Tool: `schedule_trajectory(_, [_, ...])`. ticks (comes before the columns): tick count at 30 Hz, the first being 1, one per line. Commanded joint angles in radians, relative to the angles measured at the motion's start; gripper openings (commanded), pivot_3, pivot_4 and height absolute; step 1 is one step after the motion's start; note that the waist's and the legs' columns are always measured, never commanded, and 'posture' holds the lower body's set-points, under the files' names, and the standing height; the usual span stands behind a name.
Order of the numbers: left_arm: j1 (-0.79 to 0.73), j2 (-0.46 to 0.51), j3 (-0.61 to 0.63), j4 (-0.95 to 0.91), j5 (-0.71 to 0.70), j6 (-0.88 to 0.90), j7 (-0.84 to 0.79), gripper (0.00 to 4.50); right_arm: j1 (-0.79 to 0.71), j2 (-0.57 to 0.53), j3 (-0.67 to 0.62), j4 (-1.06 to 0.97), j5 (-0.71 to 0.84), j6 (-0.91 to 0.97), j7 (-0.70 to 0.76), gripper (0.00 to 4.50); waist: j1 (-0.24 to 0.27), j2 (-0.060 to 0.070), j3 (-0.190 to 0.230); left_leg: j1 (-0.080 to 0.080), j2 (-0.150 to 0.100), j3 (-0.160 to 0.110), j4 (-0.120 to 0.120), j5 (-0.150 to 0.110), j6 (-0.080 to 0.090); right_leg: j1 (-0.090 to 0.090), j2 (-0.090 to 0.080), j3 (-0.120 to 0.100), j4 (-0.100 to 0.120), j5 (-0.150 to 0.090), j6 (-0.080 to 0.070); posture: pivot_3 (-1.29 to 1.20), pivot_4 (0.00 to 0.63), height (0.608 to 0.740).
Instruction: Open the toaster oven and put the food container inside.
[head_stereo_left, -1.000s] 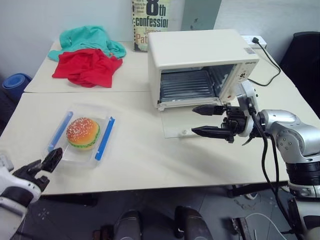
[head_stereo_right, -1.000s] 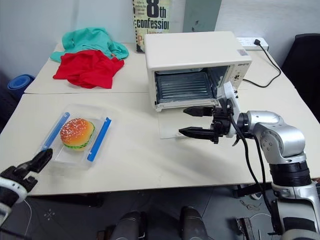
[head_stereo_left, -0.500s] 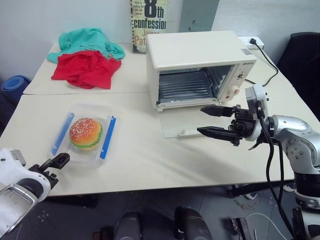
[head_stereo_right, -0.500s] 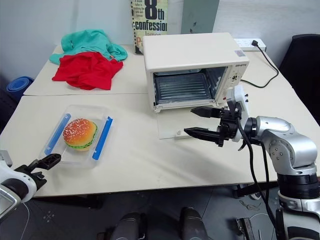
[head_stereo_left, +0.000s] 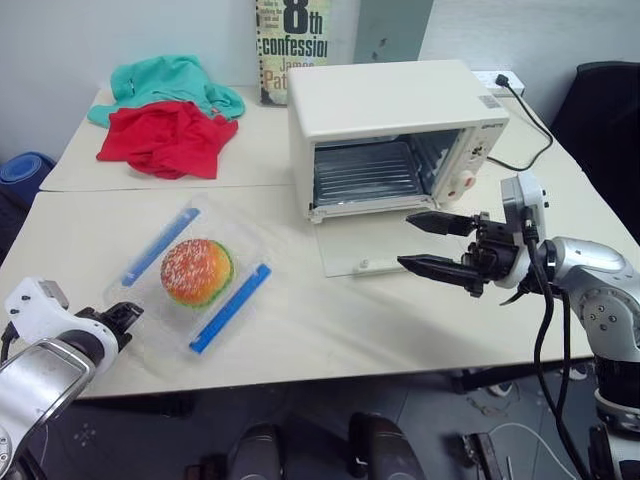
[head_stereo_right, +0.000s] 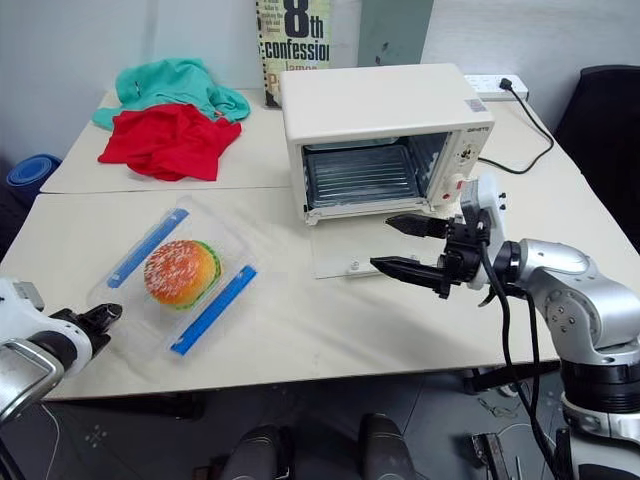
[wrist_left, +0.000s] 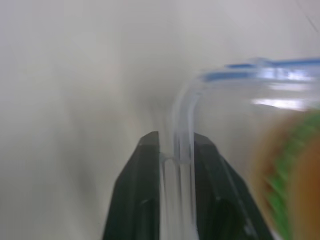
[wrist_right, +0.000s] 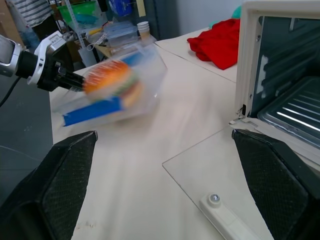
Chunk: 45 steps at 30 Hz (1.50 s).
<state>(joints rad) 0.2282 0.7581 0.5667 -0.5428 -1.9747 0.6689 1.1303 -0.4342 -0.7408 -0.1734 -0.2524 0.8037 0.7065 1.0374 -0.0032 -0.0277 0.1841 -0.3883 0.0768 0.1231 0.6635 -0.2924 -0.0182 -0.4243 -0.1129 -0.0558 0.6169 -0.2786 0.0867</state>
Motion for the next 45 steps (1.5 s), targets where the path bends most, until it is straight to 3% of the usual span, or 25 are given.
schedule_trajectory(1, [-0.020, 0.092, 0.023, 0.109, 0.002, 0.094, -0.026, 0.21, 0.009, -0.030, -0.067, -0.045, 0.056, 0.032, -0.014, 4.50, 0.002, 0.000, 0.000, 0.000, 0.001, 0.000, 0.000, 0.000, 0.000, 0.000, 0.001, 0.000, 0.000, 0.000, 0.000, 0.00, 0.150, 0.740])
schedule_trajectory(8, [-0.252, 0.394, -0.109, 0.380, 0.003, 0.285, -0.223, 0.21, 0.077, -0.069, -0.125, -0.102, 0.082, 0.055, -0.044, 4.50, 0.002, 0.001, 0.001, -0.001, 0.003, 0.000, -0.002, 0.000, -0.002, -0.002, 0.003, -0.002, -0.001, -0.001, -0.002, 0.00, 0.150, 0.740])
schedule_trajectory(13, [-0.544, 0.472, -0.312, 0.480, 0.055, 0.414, -0.393, 0.21, 0.128, -0.093, -0.187, -0.126, 0.097, 0.055, -0.055, 4.50, 0.009, 0.001, 0.001, -0.003, 0.003, 0.005, -0.003, -0.001, -0.004, -0.004, 0.003, -0.007, -0.003, 0.002, 0.004, 0.00, 0.150, 0.740])
schedule_trajectory(17, [-0.801, 0.439, -0.480, 0.520, 0.124, 0.541, -0.515, 0.21, 0.178, -0.113, -0.257, -0.143, 0.114, 0.063, -0.075, 4.50, 0.020, 0.001, 0.001, -0.004, 0.004, 0.008, -0.004, -0.001, -0.008, -0.005, 0.004, -0.009, -0.004, 0.005, 0.010, 0.00, 0.150, 0.740])
schedule_trajectory(24, [-1.146, 0.278, -0.664, 0.609, 0.307, 0.719, -0.692, 0.21, 0.295, -0.129, -0.375, -0.205, 0.150, 0.077, -0.115, 4.50, 0.031, 0.000, 0.001, -0.005, 0.004, 0.009, -0.006, -0.001, -0.010, -0.005, 0.006, -0.008, -0.007, 0.005, 0.010, 0.00, 0.150, 0.740])
schedule_trajectory(28, [-1.369, 0.085, -0.763, 0.702, 0.519, 0.769, -0.825, 0.21, 0.405, -0.134, -0.486, -0.256, 0.183, 0.088, -0.119, 4.50, 0.038, -0.002, 0.002, -0.007, 0.004, 0.008, -0.003, -0.001, -0.010, -0.005, 0.007, -0.008, -0.008, 0.006, 0.012, 0.00, 0.150, 0.740])
schedule_trajectory(33, [-1.495, -0.073, -0.816, 0.808, 0.752, 0.785, -0.970, 0.21, 0.491, -0.137, -0.580, -0.303, 0.237, 0.094, -0.123, 4.50, 0.042, -0.002, 0.002, -0.010, 0.004, 0.006, 0.000, -0.001, -0.009, -0.005, 0.008, -0.008, -0.011, 0.008, 0.016, 0.00, 0.150, 0.740])
schedule_trajectory(39, [-1.583, -0.255, -0.767, 0.937, 0.955, 0.825, -1.014, 0.21, 0.537, -0.117, -0.596, -0.359, 0.268, 0.079, -0.172, 4.50, 0.027, -0.003, 0.003, -0.011, 0.004, 0.001, 0.001, 0.000, -0.009, -0.005, 0.011, -0.007, -0.012, 0.010, 0.018, 0.00, 0.150, 0.740])
schedule_trajectory(45, [-1.592, -0.391, -0.625, 1.000, 1.131, 0.849, -0.924, 0.21, 0.540, -0.101, -0.567, -0.371, 0.253, 0.044, -0.213, 4.50, 0.028, -0.003, 0.003, -0.011, 0.004, -0.002, 0.001, 0.000, -0.009, -0.006, 0.013, -0.007, -0.011, 0.010, 0.018, 0.00, 0.150, 0.740])
